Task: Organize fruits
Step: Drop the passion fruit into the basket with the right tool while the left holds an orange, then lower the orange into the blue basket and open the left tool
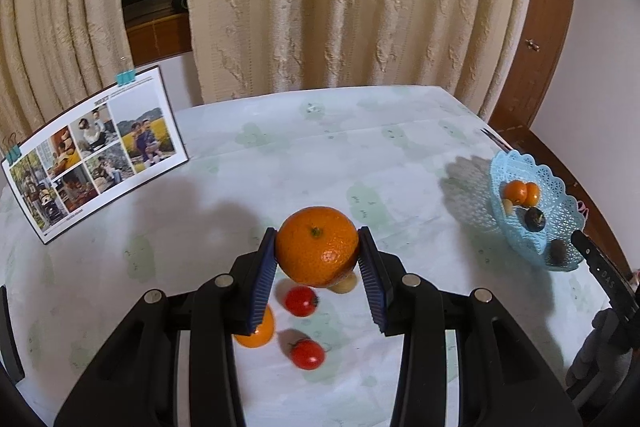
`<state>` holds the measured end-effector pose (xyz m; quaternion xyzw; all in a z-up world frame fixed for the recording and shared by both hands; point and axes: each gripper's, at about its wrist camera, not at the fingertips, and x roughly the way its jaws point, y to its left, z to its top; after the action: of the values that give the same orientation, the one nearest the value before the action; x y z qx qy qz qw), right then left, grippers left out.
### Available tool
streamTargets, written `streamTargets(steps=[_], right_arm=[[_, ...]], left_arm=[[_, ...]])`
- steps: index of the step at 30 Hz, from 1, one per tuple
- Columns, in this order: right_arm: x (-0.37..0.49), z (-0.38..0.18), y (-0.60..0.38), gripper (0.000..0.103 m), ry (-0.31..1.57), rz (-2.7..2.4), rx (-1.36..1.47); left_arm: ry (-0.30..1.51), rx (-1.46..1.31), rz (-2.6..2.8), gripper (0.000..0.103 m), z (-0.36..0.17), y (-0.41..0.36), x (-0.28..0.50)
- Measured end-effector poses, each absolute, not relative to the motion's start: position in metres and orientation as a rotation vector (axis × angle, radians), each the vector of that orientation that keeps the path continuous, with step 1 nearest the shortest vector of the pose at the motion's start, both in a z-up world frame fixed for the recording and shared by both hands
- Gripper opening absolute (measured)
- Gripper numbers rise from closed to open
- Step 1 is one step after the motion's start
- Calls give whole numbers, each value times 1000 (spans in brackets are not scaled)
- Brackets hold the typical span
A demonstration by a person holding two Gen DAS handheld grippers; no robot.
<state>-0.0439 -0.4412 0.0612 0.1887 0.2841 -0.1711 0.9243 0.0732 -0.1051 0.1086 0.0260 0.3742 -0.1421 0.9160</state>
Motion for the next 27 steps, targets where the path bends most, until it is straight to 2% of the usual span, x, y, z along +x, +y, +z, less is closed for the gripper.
streamTargets(steps=[24,27], right_arm=[[-82,50,-464,47,409,-533,422],[-84,50,-464,55,389,-541,424]], left_arm=[[798,178,-589,41,100,-262,60],[807,189,-625,41,94,-281,59]])
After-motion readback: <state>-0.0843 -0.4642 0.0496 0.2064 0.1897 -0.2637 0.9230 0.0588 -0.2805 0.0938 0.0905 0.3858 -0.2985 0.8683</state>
